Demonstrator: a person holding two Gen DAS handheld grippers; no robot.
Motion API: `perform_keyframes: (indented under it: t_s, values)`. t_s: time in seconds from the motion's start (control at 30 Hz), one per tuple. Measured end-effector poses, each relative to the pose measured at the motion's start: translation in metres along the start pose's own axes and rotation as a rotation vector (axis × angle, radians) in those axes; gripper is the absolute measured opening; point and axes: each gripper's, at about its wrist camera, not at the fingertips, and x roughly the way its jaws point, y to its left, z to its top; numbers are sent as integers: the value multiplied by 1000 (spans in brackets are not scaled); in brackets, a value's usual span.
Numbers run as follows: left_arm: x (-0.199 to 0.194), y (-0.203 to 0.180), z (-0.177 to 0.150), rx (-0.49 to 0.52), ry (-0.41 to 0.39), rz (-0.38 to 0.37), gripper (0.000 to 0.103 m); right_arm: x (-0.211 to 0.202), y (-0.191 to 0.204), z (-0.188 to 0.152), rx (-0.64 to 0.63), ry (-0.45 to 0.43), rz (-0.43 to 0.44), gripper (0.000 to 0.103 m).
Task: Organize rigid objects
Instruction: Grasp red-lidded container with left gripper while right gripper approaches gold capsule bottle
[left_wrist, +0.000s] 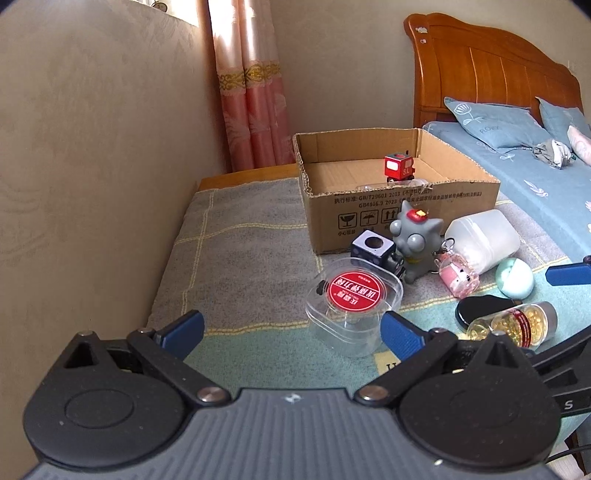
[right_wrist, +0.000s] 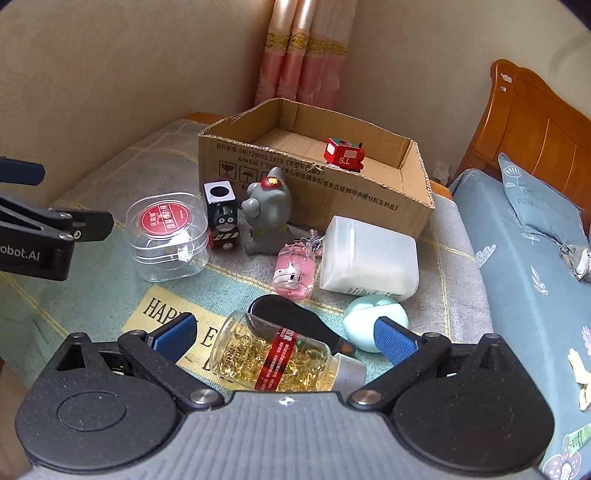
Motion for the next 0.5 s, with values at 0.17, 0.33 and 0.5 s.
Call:
perform_keyframes:
  t_s: [0.17,0.33,0.5]
  values:
    - [4,0,-3,5,9,-16,101,8,-6,-7,-5,23,-34,103]
    - [12,-7,-4,32,26,-42,101,5,-26,-20,12,48,-52,103]
    - [23,-14,-5,94,32,-74,101,7,-50,-41,51,87,-20,103]
